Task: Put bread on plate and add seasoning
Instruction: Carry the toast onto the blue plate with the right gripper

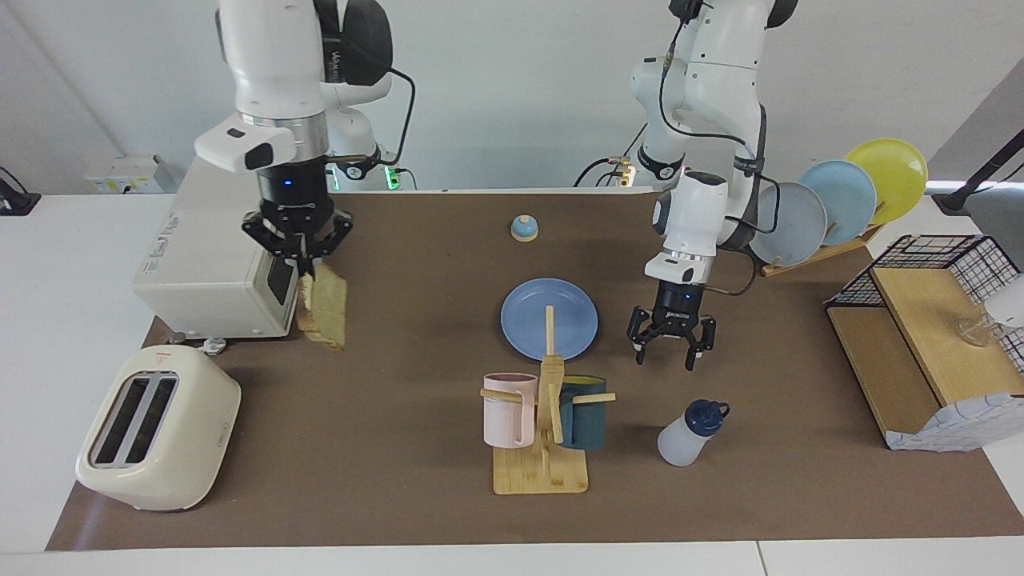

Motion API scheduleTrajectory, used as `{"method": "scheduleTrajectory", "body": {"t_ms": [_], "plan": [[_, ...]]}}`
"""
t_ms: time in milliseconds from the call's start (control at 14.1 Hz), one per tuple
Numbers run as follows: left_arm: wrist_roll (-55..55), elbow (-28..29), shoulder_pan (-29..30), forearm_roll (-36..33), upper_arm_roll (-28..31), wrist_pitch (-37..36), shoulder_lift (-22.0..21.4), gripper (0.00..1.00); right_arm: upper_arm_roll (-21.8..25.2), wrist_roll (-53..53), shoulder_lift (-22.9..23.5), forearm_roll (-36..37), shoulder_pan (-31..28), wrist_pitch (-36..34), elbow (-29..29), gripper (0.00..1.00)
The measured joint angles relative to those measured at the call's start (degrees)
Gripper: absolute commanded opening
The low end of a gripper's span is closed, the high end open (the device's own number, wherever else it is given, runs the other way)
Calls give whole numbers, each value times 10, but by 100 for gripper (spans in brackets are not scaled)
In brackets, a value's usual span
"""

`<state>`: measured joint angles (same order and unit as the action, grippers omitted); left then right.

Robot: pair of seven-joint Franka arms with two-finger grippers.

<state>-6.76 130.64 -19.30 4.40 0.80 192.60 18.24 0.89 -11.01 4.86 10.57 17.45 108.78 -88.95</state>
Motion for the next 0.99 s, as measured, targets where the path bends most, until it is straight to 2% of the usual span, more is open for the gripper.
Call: {"method": "scheduleTrajectory", "body": {"t_ms": [141,212,354,495,778,990], "plan": [[0,-26,-32,32,28,28,41,100,-2,-94,-11,-39,50,14,-38,0],[0,-38,-67,49,63,36,58,100,-3,-147,-18,-51,75,34,-63,0],[0,-62,-154,71,151,38,82,100,-4,-240,-34,-59,121,99,-124,0],[0,-76,-208,80,205,37,93,100,-4,-310,-37,-60,161,165,-172,0],[1,-83,-228,81,232,37,104,100,-4,-401,1,-60,221,280,-206,0],[1,-106,-241,81,246,37,120,100,-3,-407,34,-60,228,337,-207,0]]}}
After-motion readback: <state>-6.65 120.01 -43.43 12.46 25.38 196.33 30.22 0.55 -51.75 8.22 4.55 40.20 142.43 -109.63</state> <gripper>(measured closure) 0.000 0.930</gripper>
